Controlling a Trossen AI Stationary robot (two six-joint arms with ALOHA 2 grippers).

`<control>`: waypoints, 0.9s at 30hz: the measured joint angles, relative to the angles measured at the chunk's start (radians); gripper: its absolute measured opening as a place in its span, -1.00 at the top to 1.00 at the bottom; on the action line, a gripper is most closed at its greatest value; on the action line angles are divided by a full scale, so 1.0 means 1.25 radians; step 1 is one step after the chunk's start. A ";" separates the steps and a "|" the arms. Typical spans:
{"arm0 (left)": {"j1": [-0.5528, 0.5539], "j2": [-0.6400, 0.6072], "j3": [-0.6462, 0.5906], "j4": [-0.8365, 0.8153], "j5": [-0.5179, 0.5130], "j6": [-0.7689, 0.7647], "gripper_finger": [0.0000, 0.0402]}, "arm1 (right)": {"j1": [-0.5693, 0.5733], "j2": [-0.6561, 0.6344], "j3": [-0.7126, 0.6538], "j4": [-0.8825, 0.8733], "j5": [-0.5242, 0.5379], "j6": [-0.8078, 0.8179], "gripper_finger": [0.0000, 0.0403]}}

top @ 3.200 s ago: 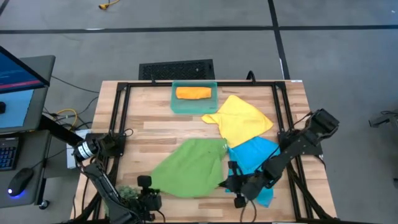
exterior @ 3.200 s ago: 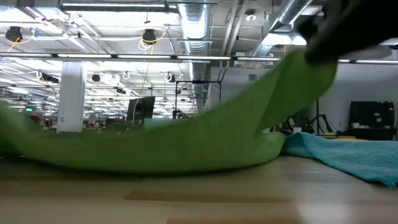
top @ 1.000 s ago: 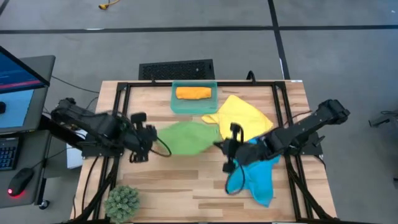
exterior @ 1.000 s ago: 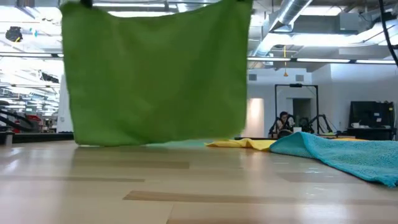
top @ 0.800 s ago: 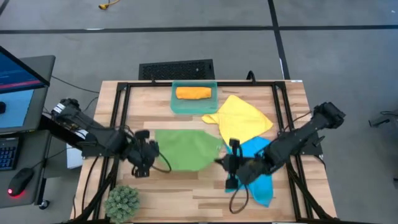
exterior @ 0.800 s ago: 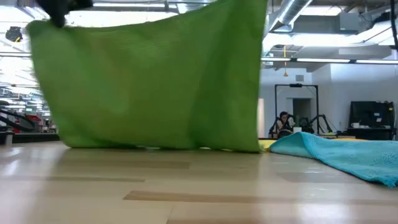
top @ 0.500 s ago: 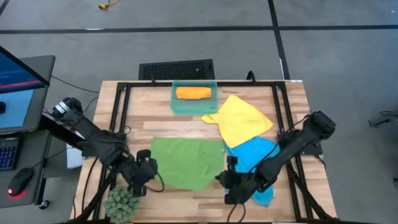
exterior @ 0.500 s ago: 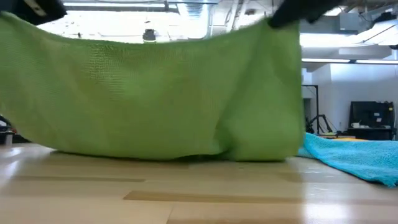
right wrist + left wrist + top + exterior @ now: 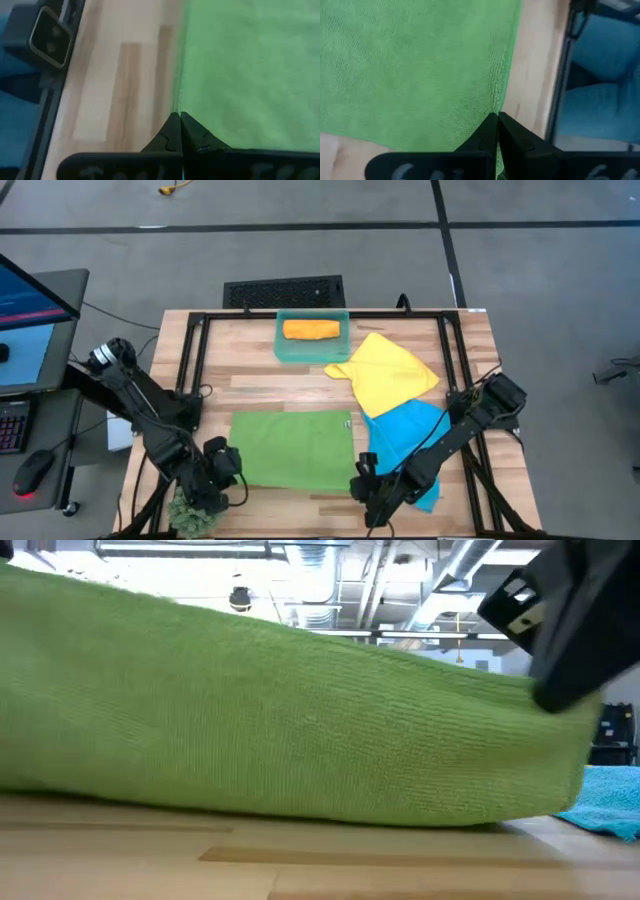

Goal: Roll microfiber towels into tight, uniform cylinder then place into a basket
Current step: Fold the green towel

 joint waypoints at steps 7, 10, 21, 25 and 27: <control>0.024 0.016 0.000 -0.041 -0.063 0.011 1.00 | -0.046 -0.024 0.000 -0.030 0.073 -0.023 0.98; 0.041 0.016 0.000 -0.080 -0.093 0.011 1.00 | -0.076 -0.037 0.001 -0.046 0.087 -0.024 0.98; 0.105 0.020 0.000 -0.273 -0.197 -0.115 1.00 | -0.193 -0.046 0.000 -0.157 0.104 -0.024 0.98; 0.132 0.047 0.000 -0.276 -0.196 -0.112 1.00 | -0.231 -0.044 0.000 -0.164 0.122 -0.024 0.98; 0.153 0.071 0.000 -0.283 -0.196 -0.099 1.00 | -0.247 -0.044 0.000 -0.166 0.122 -0.024 0.98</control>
